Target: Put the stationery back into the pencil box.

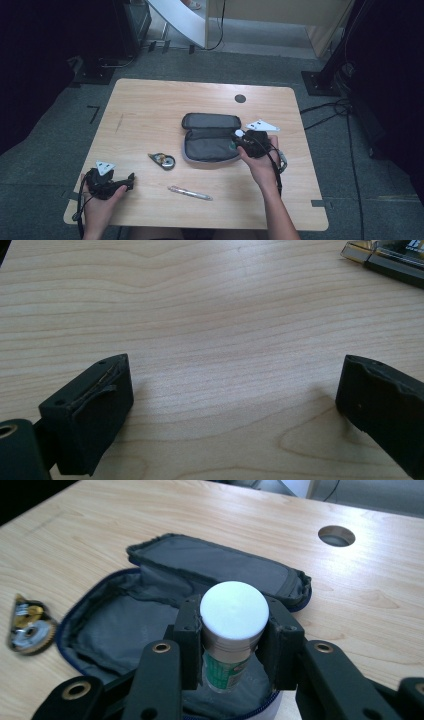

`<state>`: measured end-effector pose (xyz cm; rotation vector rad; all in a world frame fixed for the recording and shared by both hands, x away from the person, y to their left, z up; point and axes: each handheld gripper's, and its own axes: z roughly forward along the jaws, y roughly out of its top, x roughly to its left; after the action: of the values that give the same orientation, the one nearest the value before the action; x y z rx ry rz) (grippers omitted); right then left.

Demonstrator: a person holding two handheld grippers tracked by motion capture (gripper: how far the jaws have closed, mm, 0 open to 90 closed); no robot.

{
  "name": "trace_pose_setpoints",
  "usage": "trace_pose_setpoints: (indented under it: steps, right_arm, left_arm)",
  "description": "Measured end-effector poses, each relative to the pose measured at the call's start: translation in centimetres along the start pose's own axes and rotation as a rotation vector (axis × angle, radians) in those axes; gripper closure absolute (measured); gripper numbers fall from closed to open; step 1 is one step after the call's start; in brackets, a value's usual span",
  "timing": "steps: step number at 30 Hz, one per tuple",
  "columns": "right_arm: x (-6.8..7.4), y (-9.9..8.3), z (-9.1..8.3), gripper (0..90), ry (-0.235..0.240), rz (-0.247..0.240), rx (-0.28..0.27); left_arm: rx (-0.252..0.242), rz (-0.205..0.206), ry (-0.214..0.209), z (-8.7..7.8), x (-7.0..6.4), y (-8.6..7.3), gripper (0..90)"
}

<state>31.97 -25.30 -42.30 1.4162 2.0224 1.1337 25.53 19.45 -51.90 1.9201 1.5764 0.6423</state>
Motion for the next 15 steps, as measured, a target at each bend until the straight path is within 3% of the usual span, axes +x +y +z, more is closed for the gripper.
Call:
trace_pose_setpoints:
  steps: [7, 15]
  right_arm:
    - [-0.1, -0.1, 2.4, 65.5, -0.020, -0.003, 0.006]
    - [1.2, -0.2, 5.1, 65.4, -0.026, -0.074, -0.023]
  left_arm:
    - [0.000, 0.000, 0.000, 0.0, 0.0, 0.0, 2.1]
    - [0.000, 0.001, -0.001, 0.0, 0.0, 0.0, 2.1]
